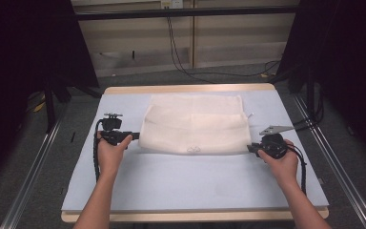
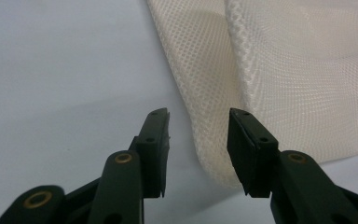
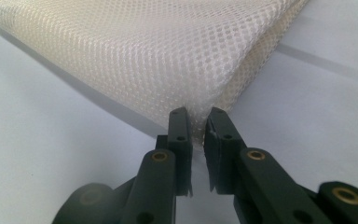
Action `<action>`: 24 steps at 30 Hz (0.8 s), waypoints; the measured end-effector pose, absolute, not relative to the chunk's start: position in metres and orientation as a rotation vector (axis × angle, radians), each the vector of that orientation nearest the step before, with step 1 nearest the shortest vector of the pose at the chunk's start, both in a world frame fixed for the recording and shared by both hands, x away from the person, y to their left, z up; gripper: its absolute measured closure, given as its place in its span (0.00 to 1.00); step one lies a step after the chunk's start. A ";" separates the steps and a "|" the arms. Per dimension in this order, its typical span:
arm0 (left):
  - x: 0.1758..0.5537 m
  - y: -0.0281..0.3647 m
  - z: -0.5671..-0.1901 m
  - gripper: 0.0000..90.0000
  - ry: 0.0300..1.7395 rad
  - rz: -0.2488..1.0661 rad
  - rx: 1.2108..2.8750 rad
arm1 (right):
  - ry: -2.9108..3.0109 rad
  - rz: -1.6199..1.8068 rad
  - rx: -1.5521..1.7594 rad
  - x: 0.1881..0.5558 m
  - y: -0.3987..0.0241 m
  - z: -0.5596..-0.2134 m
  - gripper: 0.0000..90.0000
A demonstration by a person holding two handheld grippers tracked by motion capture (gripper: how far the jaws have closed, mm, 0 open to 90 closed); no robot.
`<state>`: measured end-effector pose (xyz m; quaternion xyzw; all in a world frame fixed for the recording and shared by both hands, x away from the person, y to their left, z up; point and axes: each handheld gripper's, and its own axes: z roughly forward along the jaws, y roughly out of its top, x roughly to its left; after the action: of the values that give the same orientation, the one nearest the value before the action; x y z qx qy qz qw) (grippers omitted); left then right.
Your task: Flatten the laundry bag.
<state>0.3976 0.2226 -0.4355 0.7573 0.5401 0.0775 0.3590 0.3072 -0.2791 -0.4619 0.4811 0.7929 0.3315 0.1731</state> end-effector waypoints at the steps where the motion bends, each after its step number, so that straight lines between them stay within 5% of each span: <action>1: 0.398 0.223 -0.435 0.62 1.388 0.199 1.972 | 2.248 0.947 1.380 0.307 -0.280 -0.463 0.90; 24: 0.392 0.222 -0.421 0.49 1.338 0.153 2.019 | 2.243 0.960 1.383 0.311 -0.280 -0.464 0.90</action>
<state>0.3917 0.2223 -0.4206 0.7795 0.5164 0.0590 0.3497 0.3107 -0.2798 -0.4637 0.4860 0.7885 0.3376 0.1678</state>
